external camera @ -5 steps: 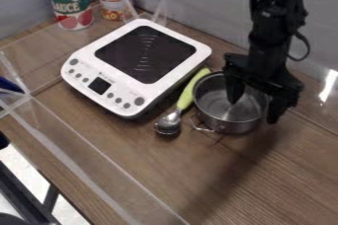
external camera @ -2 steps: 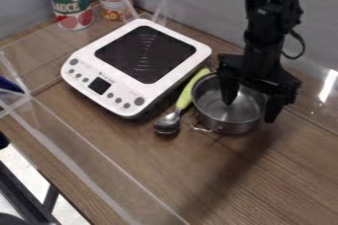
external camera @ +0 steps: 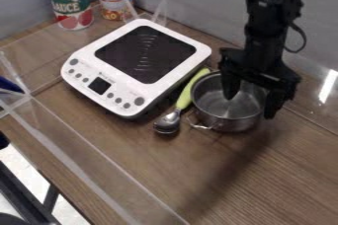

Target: Put silver pot on the white and black stove top

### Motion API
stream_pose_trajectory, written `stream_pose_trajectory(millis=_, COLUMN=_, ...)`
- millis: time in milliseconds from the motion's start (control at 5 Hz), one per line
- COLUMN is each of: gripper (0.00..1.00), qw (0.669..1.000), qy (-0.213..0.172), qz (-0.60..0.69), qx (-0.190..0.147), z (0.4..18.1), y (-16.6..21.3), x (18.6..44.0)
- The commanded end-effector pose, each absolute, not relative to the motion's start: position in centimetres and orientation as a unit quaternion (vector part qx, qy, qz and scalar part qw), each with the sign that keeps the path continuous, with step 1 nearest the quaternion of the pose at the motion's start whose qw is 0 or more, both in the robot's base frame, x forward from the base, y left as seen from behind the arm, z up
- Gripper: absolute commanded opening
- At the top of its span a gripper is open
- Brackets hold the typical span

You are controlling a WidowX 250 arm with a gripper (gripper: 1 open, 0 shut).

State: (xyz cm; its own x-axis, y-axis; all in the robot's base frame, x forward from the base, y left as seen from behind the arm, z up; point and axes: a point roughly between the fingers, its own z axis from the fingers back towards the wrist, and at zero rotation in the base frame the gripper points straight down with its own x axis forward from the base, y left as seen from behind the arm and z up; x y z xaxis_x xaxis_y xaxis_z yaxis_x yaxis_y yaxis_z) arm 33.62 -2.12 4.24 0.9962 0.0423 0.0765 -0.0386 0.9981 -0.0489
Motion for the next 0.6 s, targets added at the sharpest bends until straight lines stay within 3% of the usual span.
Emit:
stream_pose_trajectory(millis=0, gripper=1.00, qw=0.997, qy=-0.069, qz=0.027, qx=-0.024, z=6.0, y=-0.4, x=34.4)
stream_pose_trajectory(millis=400, gripper=1.00, qw=0.998, qy=-0.057, qz=0.032, qx=-0.023, z=4.9, y=0.6, x=33.9)
